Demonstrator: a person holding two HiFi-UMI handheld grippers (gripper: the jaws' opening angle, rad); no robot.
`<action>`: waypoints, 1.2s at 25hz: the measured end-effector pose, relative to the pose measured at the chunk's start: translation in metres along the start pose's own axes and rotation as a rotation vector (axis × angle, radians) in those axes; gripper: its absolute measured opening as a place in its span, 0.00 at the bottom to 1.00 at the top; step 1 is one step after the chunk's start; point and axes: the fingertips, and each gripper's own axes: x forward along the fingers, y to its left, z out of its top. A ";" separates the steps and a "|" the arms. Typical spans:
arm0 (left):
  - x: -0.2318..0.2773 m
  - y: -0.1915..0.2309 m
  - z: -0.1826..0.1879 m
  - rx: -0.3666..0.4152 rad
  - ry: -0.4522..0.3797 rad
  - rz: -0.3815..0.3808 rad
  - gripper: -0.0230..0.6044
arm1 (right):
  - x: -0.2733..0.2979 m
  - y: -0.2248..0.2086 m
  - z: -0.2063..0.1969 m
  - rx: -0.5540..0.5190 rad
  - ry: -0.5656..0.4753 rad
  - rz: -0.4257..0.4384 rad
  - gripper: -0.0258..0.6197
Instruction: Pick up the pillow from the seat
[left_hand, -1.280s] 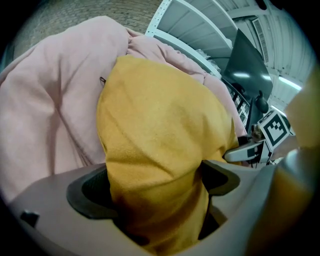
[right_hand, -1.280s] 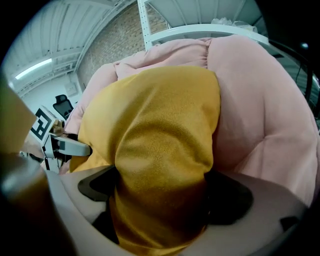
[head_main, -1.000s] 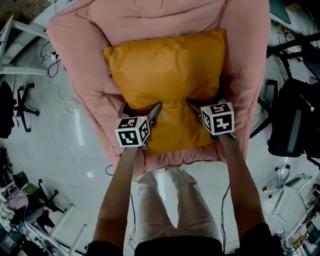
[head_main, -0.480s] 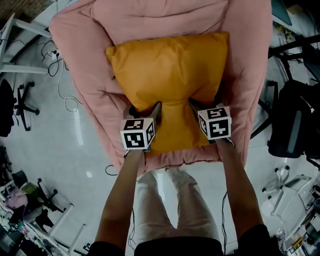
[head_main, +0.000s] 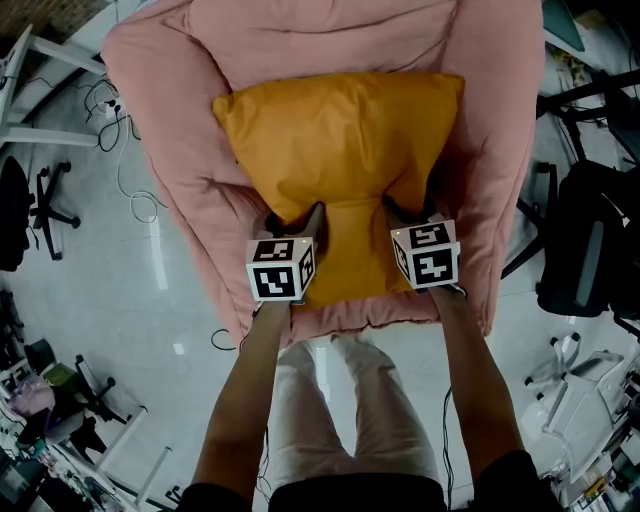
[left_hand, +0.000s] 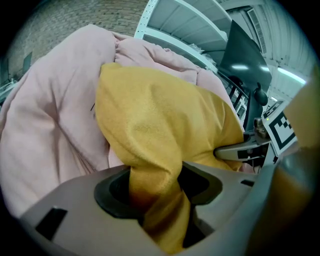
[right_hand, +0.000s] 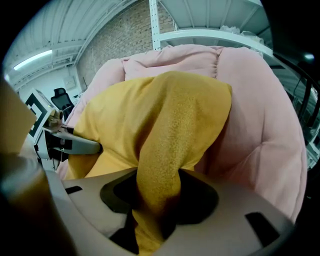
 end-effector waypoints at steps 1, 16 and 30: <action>-0.001 0.000 0.000 -0.002 0.000 -0.001 0.44 | -0.001 0.000 0.000 -0.001 0.000 0.001 0.35; -0.025 -0.009 0.005 -0.002 -0.017 -0.005 0.40 | -0.024 0.007 0.004 0.016 -0.038 -0.008 0.34; -0.064 -0.021 0.011 0.022 -0.047 -0.018 0.36 | -0.064 0.022 0.014 -0.009 -0.086 -0.017 0.34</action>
